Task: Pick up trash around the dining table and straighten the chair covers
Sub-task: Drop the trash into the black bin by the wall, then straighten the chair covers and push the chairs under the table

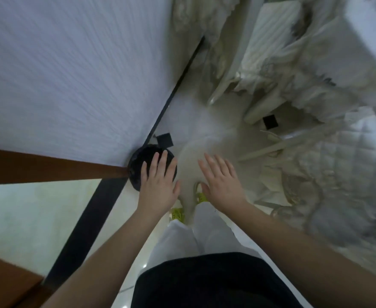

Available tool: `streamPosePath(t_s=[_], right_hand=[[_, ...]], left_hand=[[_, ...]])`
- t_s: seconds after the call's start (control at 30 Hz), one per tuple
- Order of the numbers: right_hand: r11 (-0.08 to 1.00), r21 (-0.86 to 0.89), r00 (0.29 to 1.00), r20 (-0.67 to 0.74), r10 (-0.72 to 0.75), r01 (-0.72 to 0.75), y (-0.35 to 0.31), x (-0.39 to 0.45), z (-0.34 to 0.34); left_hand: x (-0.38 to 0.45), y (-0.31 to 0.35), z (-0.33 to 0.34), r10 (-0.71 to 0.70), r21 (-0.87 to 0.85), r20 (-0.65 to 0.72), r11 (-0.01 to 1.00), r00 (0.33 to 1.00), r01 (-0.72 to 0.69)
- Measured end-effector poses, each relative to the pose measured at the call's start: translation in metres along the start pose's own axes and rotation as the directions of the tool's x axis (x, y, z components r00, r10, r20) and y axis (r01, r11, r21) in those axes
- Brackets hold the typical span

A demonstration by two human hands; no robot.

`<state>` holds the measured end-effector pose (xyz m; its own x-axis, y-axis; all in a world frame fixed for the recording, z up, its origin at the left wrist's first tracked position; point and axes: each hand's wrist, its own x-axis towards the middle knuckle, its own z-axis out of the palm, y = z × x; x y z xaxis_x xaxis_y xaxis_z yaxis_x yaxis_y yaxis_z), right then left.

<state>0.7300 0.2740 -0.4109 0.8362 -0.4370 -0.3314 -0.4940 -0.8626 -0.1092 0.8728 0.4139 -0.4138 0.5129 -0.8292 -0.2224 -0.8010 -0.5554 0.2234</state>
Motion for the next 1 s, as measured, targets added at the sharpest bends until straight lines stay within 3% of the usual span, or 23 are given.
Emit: streamPosePath(t_s=[0.13, 0.27, 0.4, 0.53, 0.83, 0.9, 1.0], right_hand=[[0.987, 0.011, 0.983, -0.081, 0.163, -0.163, 0.007, -0.040, -0.041], [0.940, 0.062, 0.919, -0.196, 0.341, -0.336, 0.028, -0.086, -0.076], [0.837, 0.131, 0.782, -0.304, 0.544, -0.531, 0.056, -0.139, -0.104], [0.740, 0.182, 0.637, -0.404, 0.657, -0.648, 0.078, -0.187, -0.126], [0.584, 0.325, 0.377, -0.517, 0.769, -0.744, 0.129, -0.272, -0.130], [0.573, 0.330, 0.361, -0.521, 0.773, -0.750, 0.143, -0.293, -0.123], [0.551, 0.315, 0.408, -0.419, 0.811, -0.773, 0.166, -0.325, -0.110]], left_hand=[[0.006, 0.022, -0.042, 0.118, -0.011, -0.013, 0.993, 0.993, -0.118], [0.019, 0.059, -0.077, 0.235, -0.051, -0.032, 0.970, 0.972, -0.236], [0.031, 0.110, -0.108, 0.373, -0.094, -0.102, 0.919, 0.922, -0.382], [0.033, 0.165, -0.132, 0.526, -0.113, -0.137, 0.833, 0.839, -0.541], [0.029, 0.265, -0.128, 0.758, 0.077, -0.156, 0.648, 0.633, -0.757], [0.033, 0.285, -0.123, 0.796, 0.111, -0.131, 0.604, 0.591, -0.789], [0.044, 0.319, -0.125, 0.842, 0.189, -0.034, 0.534, 0.538, -0.824]])
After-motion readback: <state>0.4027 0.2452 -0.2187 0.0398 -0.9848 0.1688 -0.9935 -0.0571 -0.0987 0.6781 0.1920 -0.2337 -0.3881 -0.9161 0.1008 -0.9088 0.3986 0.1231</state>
